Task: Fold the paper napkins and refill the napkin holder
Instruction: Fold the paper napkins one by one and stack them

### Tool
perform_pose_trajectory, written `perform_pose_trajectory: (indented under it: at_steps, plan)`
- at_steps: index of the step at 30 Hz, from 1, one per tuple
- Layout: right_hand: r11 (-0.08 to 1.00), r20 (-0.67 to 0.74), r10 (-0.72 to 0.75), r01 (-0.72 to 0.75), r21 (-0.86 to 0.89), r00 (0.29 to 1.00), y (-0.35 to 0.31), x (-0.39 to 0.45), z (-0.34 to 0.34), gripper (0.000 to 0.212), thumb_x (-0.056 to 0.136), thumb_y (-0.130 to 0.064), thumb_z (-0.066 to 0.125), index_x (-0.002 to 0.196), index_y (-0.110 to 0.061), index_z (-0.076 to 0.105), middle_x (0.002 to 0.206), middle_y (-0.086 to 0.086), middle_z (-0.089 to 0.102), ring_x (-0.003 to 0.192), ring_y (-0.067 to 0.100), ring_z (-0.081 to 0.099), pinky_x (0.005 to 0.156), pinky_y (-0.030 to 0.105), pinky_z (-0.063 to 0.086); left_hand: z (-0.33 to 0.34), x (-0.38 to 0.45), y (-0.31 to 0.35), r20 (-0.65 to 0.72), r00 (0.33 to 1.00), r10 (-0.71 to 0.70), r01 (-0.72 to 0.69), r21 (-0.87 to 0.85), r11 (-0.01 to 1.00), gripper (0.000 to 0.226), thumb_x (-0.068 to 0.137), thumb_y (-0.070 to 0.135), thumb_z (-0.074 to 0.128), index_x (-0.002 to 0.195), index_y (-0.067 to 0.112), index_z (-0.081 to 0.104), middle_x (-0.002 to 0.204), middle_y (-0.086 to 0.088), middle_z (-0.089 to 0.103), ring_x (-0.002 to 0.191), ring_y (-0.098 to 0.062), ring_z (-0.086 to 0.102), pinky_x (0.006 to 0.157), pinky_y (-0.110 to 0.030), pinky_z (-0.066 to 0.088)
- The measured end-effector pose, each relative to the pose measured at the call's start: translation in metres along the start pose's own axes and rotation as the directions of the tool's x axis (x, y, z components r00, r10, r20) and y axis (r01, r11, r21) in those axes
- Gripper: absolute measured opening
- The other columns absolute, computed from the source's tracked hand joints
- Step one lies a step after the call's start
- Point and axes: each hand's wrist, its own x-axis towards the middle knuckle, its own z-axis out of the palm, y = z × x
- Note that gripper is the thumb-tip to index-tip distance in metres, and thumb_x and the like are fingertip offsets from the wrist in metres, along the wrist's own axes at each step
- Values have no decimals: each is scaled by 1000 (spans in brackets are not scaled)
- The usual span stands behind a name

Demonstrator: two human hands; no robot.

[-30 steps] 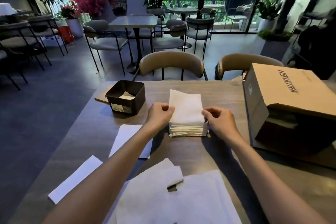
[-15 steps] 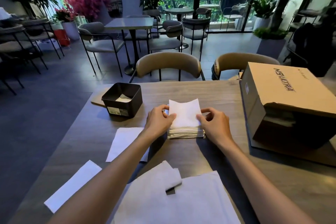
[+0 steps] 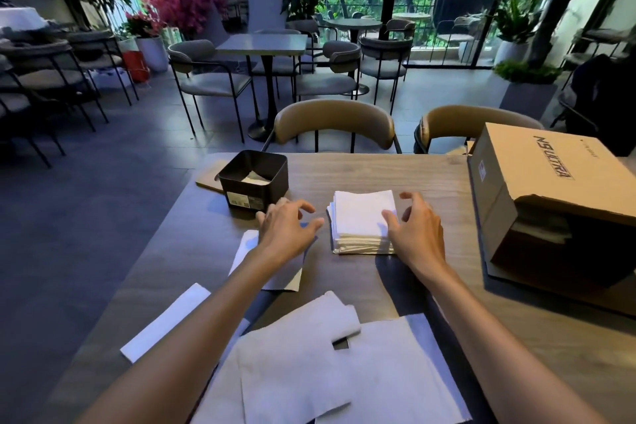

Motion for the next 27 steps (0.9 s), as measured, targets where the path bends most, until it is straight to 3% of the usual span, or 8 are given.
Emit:
perform_pose_trajectory:
  at_steps: [4, 8, 12, 14, 17, 19, 23, 27]
  plan:
    - [992, 1, -124, 124, 20, 992, -30, -14, 14, 36, 93, -32, 70, 126, -20, 58, 94, 0, 59, 86, 18, 58, 71, 37, 51, -22, -19, -37, 43, 996, -73, 64, 182, 981, 40, 93, 50, 59, 130, 32, 57, 132, -4, 50, 125, -25, 43, 98, -39, 29]
    - [944, -3, -325, 325, 52, 946, -66, -36, 40, 27, 92, -27, 71, 117, -20, 63, 90, -1, 62, 81, 13, 55, 70, 30, 47, -39, -35, -66, 65, 975, -214, 188, 278, 942, 42, 95, 51, 57, 129, 27, 55, 133, -5, 49, 122, -26, 44, 98, -40, 31]
    - [932, 154, -362, 354, 76, 920, -91, -60, 66, 34, 93, -38, 70, 121, -20, 64, 98, -3, 62, 84, 9, 56, 76, 28, 55, -52, -43, -82, 79, 971, -226, 223, 45, 974, 22, 95, 47, 56, 102, 29, 67, 110, 1, 60, 107, -20, 49, 85, -34, 31]
    - [949, 258, -313, 292, 116, 914, -97, -66, 74, 39, 93, -45, 69, 122, -19, 63, 103, -1, 64, 90, 13, 60, 79, 30, 56, -59, -46, -88, 134, 980, -149, 171, -169, 971, 20, 95, 46, 58, 103, 29, 66, 103, 5, 63, 102, -15, 56, 86, -34, 42]
    - [960, 349, -191, 100, 263, 917, -101, -67, 76, 34, 92, -42, 70, 112, -14, 70, 99, -3, 71, 90, 14, 68, 69, 12, 50, -70, -49, -87, 169, 985, -40, 123, -514, 849, 22, 95, 43, 61, 109, 26, 65, 107, 4, 66, 99, -7, 61, 76, -24, 52]
    - [947, 329, -151, 42, 317, 932, -102, -64, 72, 26, 93, -35, 71, 102, -11, 76, 95, -1, 74, 85, 14, 69, 63, 10, 46, -72, -48, -82, 137, 990, -45, 123, -642, 756, 20, 95, 38, 64, 108, 24, 64, 106, 3, 68, 97, -10, 65, 74, -25, 58]
    - [895, 208, -119, 15, 445, 971, -99, -47, 49, 15, 93, -26, 72, 95, -12, 77, 88, -1, 75, 80, 12, 67, 67, 20, 51, -63, -41, -65, 121, 985, -126, 173, -773, 611, 20, 94, 21, 68, 112, 17, 60, 102, -2, 71, 85, -8, 70, 61, -18, 54]
    - [882, 120, -34, -26, 471, 992, -74, -22, 27, 9, 92, -29, 74, 88, -20, 76, 83, -5, 74, 76, 8, 66, 69, 23, 51, -42, -29, -37, 83, 989, -121, 139, -792, 595, 25, 92, 12, 70, 115, 14, 61, 97, -2, 71, 76, -3, 71, 60, -13, 52]
